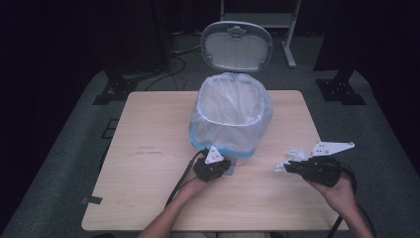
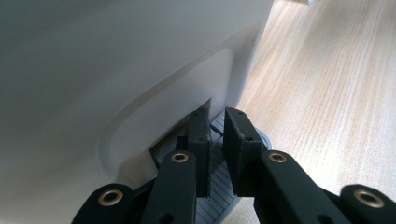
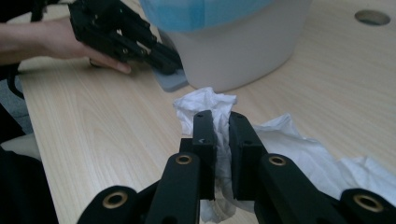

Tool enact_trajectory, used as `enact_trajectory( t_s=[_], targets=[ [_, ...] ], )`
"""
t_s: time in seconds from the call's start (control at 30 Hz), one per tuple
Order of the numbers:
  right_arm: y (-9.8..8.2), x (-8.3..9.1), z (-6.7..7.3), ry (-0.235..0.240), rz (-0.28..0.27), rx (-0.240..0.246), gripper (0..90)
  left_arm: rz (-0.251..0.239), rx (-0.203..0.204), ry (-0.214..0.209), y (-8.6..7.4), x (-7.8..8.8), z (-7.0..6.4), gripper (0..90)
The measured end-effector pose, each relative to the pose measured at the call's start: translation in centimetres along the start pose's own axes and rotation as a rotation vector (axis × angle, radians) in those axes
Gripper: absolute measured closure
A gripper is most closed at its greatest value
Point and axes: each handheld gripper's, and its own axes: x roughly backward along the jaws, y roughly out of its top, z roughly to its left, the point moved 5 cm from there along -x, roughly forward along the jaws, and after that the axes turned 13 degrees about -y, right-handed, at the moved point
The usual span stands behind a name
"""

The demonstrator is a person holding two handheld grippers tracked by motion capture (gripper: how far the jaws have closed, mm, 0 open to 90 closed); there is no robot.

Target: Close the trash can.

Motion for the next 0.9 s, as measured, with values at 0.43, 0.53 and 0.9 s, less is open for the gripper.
enact_trajectory(
  t_s=[0.43,0.53,0.9],
  targets=[
    [3.6,1.5,-0.1,0.010,-0.046,0.016,82.1,-0.003,0.003,-0.002,0.0,0.0,0.0,81.3],
    [4.3,1.8,0.0,0.009,-0.055,0.023,82.1,-0.005,0.012,-0.004,0.0,0.0,0.0,81.2],
    [6.6,2.7,-0.1,0.007,-0.077,0.039,82.2,-0.003,0.008,-0.004,0.0,0.0,0.0,81.2]
  ],
)
